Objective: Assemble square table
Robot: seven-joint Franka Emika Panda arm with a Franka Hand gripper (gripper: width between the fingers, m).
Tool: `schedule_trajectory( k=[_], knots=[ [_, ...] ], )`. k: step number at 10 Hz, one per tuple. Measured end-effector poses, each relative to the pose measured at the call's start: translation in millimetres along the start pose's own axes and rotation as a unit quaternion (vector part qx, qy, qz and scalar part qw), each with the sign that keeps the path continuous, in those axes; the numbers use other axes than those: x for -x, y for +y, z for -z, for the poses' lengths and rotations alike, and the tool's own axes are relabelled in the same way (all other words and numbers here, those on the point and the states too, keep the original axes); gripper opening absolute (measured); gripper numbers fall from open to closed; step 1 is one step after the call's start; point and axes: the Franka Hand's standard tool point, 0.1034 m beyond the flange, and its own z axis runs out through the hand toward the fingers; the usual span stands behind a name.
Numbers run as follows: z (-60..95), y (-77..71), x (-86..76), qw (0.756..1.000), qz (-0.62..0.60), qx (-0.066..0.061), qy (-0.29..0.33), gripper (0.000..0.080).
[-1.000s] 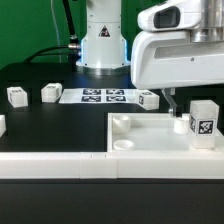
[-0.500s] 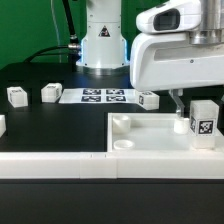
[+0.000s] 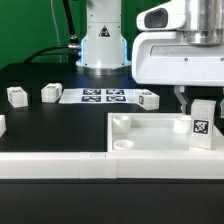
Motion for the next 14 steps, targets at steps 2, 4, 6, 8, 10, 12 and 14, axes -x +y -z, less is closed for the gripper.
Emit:
schedule_trajectory(
  k=[2, 4, 6, 8, 10, 12, 14],
  knots=[
    [-1.5, 0.5, -3.2, 0.982, -0.189, -0.017, -0.013, 0.0288],
    [-1.8, 0.1, -2.7, 0.95, -0.31, -0.025, -0.027, 0.029],
    [-2.0, -0.6, -1.8, 0.925, -0.379, -0.024, -0.03, 0.029],
    [-3.4, -2.0, 1.3, 0.94, -0.339, -0.021, -0.025, 0.0389],
    [-8.2, -5.5, 13.1, 0.982, -0.188, -0.009, -0.011, 0.0525],
    [-12.5, -6.7, 16.7, 0.999, -0.034, -0.017, 0.004, 0.0645],
    [-12.6, -5.5, 15.6, 1.0, 0.026, -0.016, 0.005, 0.0649]
  ],
)
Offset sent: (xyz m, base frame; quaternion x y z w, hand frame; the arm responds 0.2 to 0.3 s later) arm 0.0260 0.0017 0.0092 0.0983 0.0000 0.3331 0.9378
